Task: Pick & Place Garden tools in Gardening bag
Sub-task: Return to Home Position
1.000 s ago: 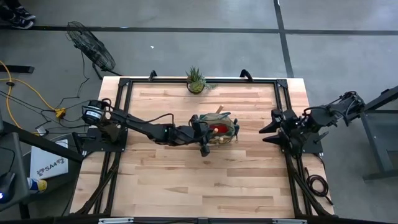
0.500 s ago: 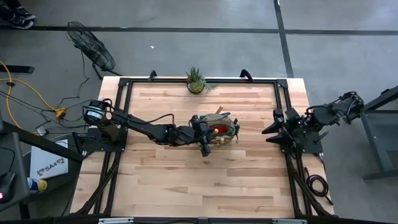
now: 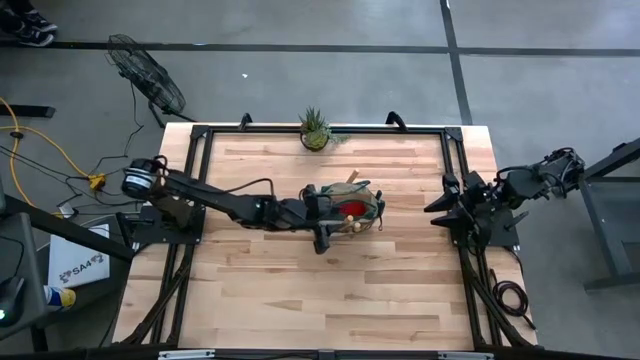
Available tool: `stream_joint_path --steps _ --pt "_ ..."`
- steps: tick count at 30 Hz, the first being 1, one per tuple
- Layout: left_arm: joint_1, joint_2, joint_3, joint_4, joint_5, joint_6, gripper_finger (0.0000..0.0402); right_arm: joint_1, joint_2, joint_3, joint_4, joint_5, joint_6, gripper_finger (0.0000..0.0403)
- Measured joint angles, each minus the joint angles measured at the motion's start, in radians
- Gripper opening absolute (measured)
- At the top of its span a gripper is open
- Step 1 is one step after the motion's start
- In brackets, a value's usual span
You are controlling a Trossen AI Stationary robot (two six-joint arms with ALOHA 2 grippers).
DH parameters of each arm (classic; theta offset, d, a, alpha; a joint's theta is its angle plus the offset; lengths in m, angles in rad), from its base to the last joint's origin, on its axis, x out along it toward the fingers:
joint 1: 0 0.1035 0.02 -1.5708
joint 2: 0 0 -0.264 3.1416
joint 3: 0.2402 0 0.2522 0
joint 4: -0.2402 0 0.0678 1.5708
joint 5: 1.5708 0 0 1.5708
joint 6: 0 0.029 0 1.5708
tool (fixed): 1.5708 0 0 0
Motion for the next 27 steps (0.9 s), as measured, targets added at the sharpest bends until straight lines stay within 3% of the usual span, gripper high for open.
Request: stream_joint_path --steps 14,23,27 --pt "0.000 -0.293 0.000 -0.373 0.037 -0.033 0.0234 0.000 -0.030 -0.046 0.037 0.047 -0.008 0.0174" --pt "0.000 -0.454 0.000 -0.730 -0.034 -0.130 0.0234 0.000 -0.136 -0.398 0.500 0.093 -0.011 0.0174" --pt "-0.020 -0.491 -0.004 -0.798 0.063 -0.025 0.0234 0.000 -0.147 -0.536 0.748 0.137 -0.041 0.0174"
